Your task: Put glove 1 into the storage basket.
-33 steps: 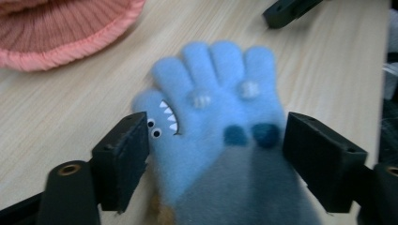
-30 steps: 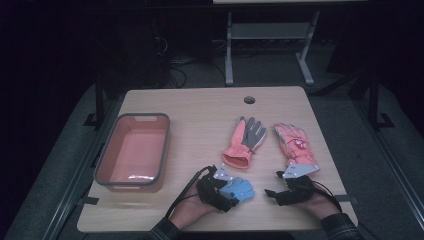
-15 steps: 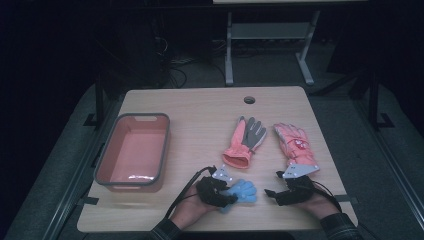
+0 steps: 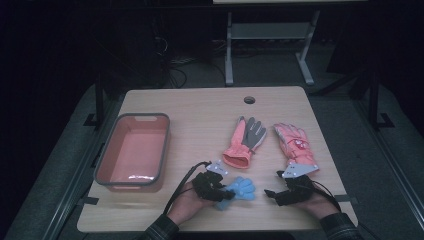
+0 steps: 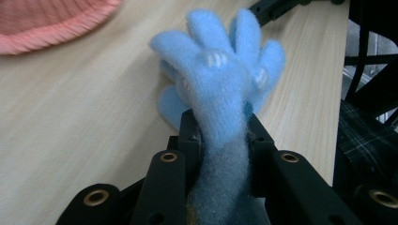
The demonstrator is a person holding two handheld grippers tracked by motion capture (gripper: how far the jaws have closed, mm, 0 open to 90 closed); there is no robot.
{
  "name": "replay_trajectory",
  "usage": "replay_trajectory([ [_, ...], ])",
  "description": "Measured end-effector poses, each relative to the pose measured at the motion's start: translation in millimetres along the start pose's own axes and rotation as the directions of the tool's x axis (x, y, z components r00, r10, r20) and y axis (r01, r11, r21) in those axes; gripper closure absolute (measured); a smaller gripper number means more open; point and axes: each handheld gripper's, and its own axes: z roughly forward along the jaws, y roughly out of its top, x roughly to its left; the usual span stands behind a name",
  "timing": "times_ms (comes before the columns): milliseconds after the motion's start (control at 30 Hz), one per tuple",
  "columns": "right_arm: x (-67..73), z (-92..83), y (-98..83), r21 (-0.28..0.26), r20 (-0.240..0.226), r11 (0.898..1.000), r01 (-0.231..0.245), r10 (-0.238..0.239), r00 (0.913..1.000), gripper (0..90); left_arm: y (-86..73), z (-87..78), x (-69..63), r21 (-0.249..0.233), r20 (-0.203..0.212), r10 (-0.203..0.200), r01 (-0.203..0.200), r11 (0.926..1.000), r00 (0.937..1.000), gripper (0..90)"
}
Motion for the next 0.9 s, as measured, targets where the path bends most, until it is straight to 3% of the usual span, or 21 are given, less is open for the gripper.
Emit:
replay_trajectory([
  [500, 0.2, 0.0, -0.1, 0.001, 0.0, 1.0, 0.0, 0.0, 1.0, 15.5, 9.1, -54.9, 19.6, -0.078, -0.063, -0.058, 0.053, 0.9955, 0.9963, 73.8],
  [800, 0.2, 0.6, 0.5, 0.003, -0.001, 1.0, -0.003, 0.003, 1.0, 15.0, 10.7, -89.9, 32.5, -0.139, -0.118, -0.105, 0.088, 0.9864, 0.9874, 73.7],
  [900, 0.2, 0.6, 0.5, 0.003, -0.002, 1.0, -0.002, 0.002, 1.0, 15.1, 9.3, -109.0, 40.8, -0.174, -0.148, -0.125, 0.099, 0.9798, 0.981, 73.7],
])
